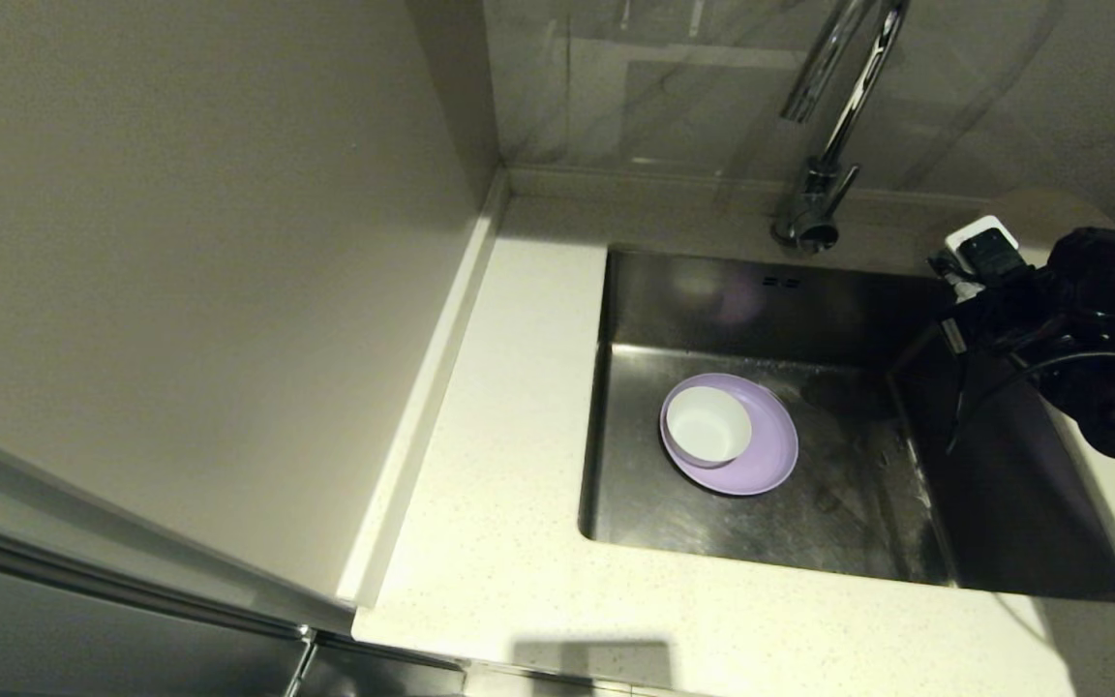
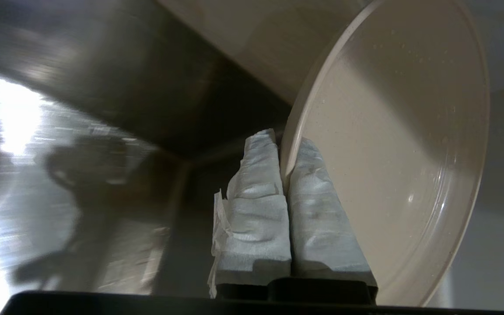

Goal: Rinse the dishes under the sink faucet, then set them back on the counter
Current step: Put a plate back to the table from the sink

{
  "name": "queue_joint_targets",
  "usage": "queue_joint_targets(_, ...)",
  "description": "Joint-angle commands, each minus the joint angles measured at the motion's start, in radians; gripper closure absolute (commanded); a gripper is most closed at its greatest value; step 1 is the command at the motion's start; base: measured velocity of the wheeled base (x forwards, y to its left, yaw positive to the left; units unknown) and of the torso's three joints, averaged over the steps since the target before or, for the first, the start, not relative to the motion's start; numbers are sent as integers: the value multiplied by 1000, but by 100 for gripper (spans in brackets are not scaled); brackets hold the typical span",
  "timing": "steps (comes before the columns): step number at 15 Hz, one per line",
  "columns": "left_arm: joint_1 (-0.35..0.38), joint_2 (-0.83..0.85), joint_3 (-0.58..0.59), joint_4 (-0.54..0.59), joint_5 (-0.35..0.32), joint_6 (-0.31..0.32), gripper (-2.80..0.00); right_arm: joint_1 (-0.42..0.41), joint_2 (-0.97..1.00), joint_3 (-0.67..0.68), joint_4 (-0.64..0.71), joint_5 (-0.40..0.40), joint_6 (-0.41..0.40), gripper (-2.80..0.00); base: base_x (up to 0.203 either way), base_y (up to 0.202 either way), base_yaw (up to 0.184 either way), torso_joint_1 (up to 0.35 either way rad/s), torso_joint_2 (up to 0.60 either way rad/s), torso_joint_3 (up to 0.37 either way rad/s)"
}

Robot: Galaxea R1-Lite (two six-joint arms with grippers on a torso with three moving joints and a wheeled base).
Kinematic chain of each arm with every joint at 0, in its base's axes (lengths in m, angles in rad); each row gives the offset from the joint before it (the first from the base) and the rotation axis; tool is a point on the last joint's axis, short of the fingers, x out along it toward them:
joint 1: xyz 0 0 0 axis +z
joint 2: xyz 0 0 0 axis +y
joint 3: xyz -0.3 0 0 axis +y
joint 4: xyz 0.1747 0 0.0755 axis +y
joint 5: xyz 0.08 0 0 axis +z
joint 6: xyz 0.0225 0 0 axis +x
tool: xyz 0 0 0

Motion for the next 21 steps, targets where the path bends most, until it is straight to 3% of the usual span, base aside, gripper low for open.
queue_joint_targets(1,-1,-3,0,-1,0,-1,0,-37,70,-53,-3,-3,-29,0,0,0,0,0,0,0)
queue_joint_targets(4,0,-3,0,-1,0,0,0,-63,75,-63,-2,-6,-86,0,0,0,0,0,0,0)
queue_joint_targets(21,0,-3,0,-1,0,0,0,-68,87,-63,-10,-24,-84,0,0,0,0,0,0,0)
